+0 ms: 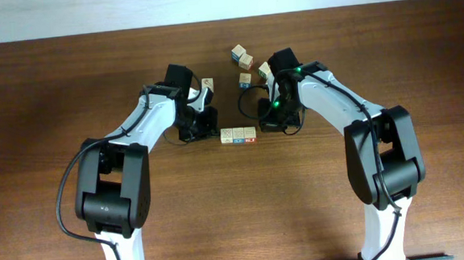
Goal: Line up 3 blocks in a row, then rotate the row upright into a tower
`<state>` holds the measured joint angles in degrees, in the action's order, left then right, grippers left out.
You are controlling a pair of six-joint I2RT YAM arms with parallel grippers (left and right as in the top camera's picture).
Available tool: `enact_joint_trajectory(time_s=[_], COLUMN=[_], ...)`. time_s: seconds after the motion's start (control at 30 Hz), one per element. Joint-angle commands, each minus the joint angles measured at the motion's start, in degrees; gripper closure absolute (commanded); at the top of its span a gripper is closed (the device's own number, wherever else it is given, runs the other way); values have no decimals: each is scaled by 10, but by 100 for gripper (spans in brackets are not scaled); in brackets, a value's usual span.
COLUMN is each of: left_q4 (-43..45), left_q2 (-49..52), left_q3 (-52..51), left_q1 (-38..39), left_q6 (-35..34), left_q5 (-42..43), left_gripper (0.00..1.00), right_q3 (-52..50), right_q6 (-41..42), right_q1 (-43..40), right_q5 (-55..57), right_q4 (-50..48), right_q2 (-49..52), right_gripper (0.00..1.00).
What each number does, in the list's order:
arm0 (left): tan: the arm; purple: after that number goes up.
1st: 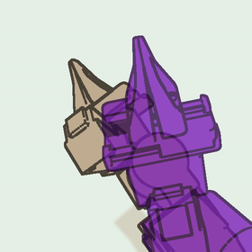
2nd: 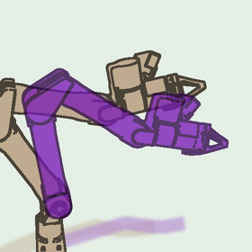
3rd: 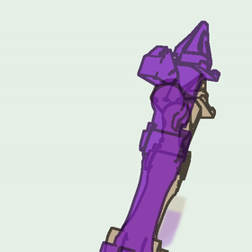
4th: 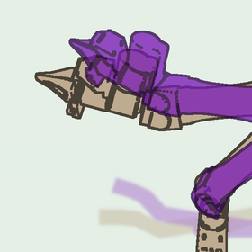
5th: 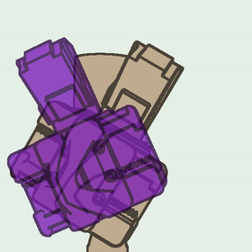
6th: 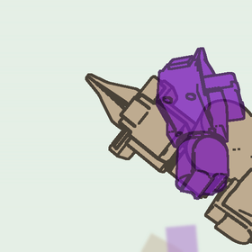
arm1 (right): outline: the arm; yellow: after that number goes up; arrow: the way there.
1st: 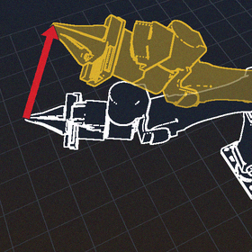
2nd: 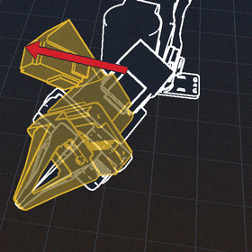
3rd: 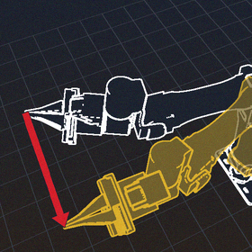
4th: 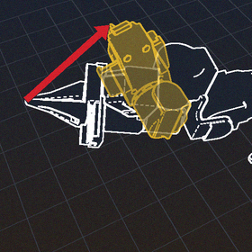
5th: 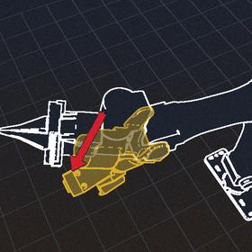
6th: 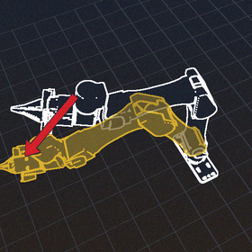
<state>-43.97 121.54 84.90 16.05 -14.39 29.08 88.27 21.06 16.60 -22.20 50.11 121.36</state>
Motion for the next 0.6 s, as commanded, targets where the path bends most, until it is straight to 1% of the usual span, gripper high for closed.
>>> enact_joint_trajectory(time_s=[0.0,0.37,0.57], left_q4=[-2,-2,-2], left_q2=[4,4,4], left_q3=[-6,-6,-6], left_q1=[1,1,1], left_q6=[7,7,7], left_q5=[-6,-6,-6], left_gripper=[100,100,100], right_q3=[-5,-5,-17], right_q6=[9,35,79], right_q1=[9,37,37], right_q5=[-1,19,26], right_q4=[3,1,-3], right_q2=[8,9,9], right_gripper=[96,96,96])
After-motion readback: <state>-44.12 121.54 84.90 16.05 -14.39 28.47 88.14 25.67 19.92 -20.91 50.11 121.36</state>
